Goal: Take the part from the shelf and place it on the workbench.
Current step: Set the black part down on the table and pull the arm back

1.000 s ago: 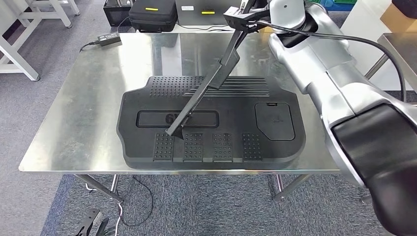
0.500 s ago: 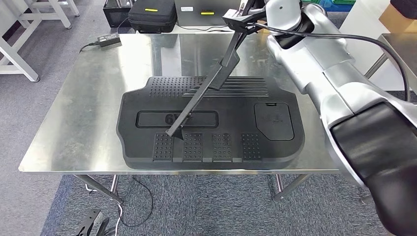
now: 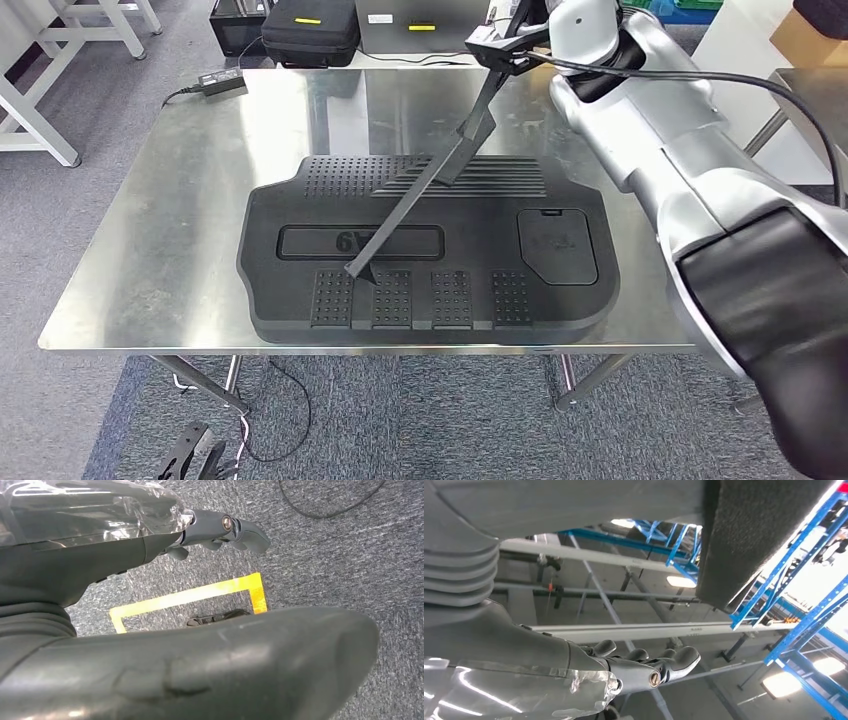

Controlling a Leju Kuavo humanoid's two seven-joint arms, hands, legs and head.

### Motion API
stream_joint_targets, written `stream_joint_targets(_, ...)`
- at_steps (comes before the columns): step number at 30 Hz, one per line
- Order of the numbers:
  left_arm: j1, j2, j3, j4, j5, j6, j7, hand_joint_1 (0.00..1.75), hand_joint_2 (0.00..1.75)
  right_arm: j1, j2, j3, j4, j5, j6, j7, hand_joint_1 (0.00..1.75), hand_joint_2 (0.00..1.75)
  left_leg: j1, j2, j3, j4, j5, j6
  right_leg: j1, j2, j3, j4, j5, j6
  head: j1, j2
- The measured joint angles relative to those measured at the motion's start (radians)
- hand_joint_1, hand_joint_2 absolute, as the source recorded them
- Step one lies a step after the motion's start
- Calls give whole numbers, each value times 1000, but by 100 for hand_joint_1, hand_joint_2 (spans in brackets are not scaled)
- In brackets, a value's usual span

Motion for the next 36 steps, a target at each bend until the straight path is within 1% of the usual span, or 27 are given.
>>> stream_joint_targets(9, -4, -2, 0, 0, 0, 0, 0, 0, 0, 9, -18, 95, 20, 10, 8, 15, 0, 0, 0, 0, 0, 0, 0, 0, 0, 1, 0, 0, 0, 0, 0, 0)
stream_joint_targets(13, -4, -3, 0, 0, -2, 0, 0, 0, 0, 15, -30, 122, 26, 11, 17, 14, 0, 0, 0, 0, 0, 0, 0, 0, 0, 1, 0, 0, 0, 0, -1, 0)
stream_joint_targets(20, -5, -3, 0, 0, -5, 0, 0, 0, 0, 19, -45, 152, 33, 11, 21, 12, 0, 0, 0, 0, 0, 0, 0, 0, 0, 1, 0, -1, 0, 0, -2, 0)
stream_joint_targets(27, -5, -5, 0, 0, -11, 0, 1, 0, 0, 24, -57, 156, 39, -6, 7, 14, 0, 0, 0, 0, 0, 0, 0, 0, 0, 1, 0, -1, 0, 0, -3, 0)
stream_joint_targets(30, -5, -6, 0, 0, -12, 0, 1, 0, 0, 24, -62, 154, 39, -51, 4, 23, 0, 0, 0, 0, 0, 0, 0, 0, 0, 1, 0, -1, 0, 0, -3, 0)
stream_joint_targets(32, -5, -6, 0, 0, -11, 0, 1, 0, 0, 23, -66, 145, 39, -104, 5, 22, 0, 0, 0, 0, 0, 0, 0, 0, 0, 1, 0, -1, 0, 0, -3, 0)
stream_joint_targets(34, -5, -7, 0, 0, -9, 0, 1, 0, 0, 23, -68, 122, 39, -197, 4, 3, 0, 0, 0, 0, 0, 0, 0, 0, 0, 1, 0, -1, 0, 0, -3, 0)
stream_joint_targets(36, -4, -7, 1, 0, -2, 0, 1, 0, 0, 23, -70, 74, 39, -352, -9, -41, 0, 0, 0, 0, 0, 0, 0, 0, 0, 1, 0, -1, 0, 0, -2, 0)
